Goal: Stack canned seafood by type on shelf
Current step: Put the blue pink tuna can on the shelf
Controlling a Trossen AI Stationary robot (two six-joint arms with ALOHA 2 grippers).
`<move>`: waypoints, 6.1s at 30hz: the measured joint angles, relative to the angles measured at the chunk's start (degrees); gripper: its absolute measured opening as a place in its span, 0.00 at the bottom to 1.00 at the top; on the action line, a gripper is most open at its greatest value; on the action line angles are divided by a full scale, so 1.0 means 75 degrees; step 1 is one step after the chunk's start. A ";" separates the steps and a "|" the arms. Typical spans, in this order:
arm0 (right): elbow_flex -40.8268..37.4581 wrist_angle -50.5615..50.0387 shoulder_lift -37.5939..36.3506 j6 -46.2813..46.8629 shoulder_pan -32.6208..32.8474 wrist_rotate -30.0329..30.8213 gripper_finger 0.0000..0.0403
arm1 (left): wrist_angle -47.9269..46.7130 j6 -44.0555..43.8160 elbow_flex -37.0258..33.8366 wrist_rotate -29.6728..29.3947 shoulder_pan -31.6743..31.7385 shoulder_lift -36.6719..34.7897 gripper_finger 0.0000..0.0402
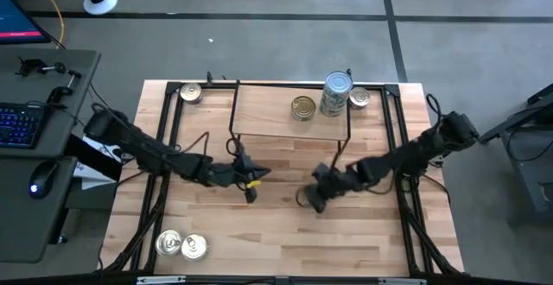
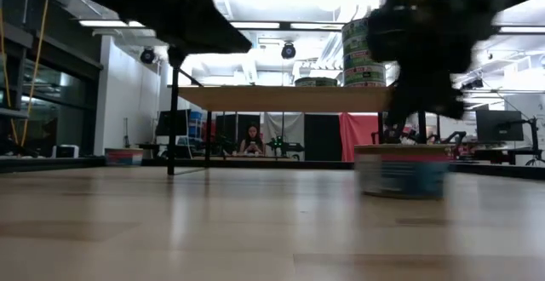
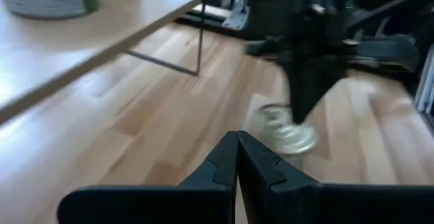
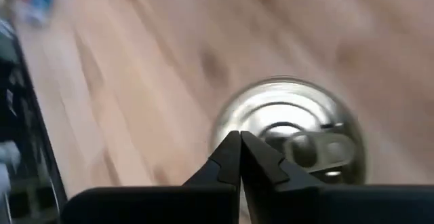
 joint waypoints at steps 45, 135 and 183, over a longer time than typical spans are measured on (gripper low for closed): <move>-0.1058 0.0049 -0.0999 0.2570 0.1867 0.2300 0.00 | -0.0749 0.1431 0.3072 0.2416 0.0463 0.4215 0.00; -0.0592 0.2401 0.0800 -0.5156 -0.0448 -0.1141 0.00 | -0.0540 0.2788 0.1736 0.2967 0.0434 0.3364 0.00; 0.6392 -0.4445 0.3125 -0.9716 -0.0844 -0.1572 0.70 | -0.3013 -0.1319 -0.0119 -0.2049 -0.1354 -0.1140 0.00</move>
